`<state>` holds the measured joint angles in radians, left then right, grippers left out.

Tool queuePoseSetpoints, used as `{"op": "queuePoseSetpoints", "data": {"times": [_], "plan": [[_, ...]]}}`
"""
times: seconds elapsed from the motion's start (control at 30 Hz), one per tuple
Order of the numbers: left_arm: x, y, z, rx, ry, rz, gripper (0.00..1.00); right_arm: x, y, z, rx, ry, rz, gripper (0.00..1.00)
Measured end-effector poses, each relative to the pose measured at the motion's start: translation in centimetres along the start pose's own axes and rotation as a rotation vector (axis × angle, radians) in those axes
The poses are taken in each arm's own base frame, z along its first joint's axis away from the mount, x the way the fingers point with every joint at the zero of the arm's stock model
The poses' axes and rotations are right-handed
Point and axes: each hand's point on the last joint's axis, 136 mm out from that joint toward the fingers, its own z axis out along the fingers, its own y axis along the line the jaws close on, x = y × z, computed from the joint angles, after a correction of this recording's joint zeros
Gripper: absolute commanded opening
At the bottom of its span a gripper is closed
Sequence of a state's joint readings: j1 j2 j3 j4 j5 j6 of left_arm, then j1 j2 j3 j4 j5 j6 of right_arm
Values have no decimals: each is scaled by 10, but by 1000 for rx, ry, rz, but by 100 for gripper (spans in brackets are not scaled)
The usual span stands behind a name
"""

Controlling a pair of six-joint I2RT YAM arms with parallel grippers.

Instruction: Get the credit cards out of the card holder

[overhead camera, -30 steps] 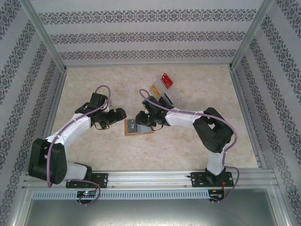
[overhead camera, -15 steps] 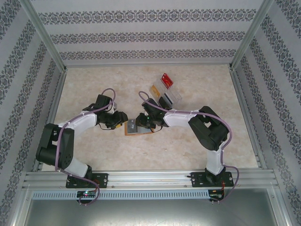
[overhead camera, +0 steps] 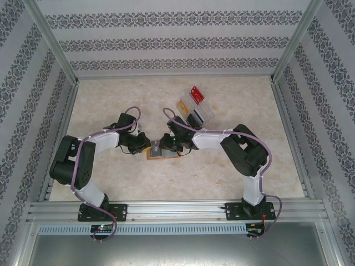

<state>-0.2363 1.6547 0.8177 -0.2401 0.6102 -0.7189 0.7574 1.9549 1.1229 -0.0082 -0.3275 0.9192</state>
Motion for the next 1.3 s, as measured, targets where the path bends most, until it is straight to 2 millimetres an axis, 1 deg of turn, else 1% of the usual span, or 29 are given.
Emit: {"op": "queuePoseSetpoints", "data": {"times": [0.07, 0.33, 0.4, 0.8, 0.87, 0.97, 1.1, 1.17, 1.3], "plan": [[1, 1, 3, 1, 12, -5, 8, 0, 1, 0, -3, 2, 0, 23], [-1, -1, 5, 13, 14, 2, 8, 2, 0, 1, -7, 11, 3, 19], [-1, -1, 5, 13, 14, 3, 6, 2, 1, 2, -8, 13, 4, 18], [-1, -2, 5, 18, 14, 8, 5, 1, 0, 1, -7, 11, 6, 8], [-1, -2, 5, 18, 14, 8, 6, 1, -1, 1, -7, 10, 9, 7], [-2, -2, 5, 15, 12, 16, 12, 2, -2, 0, -9, 7, 8, 6], [-3, -2, 5, 9, 9, 24, 17, 5, -4, -2, -8, 5, 8, 6], [-4, -2, 4, 4, 6, 27, 18, 5, -6, -3, -4, 2, 9, 6], [-3, -2, 4, -4, 6, 34, 17, 6, -8, -4, -2, 0, 9, 8]]}}
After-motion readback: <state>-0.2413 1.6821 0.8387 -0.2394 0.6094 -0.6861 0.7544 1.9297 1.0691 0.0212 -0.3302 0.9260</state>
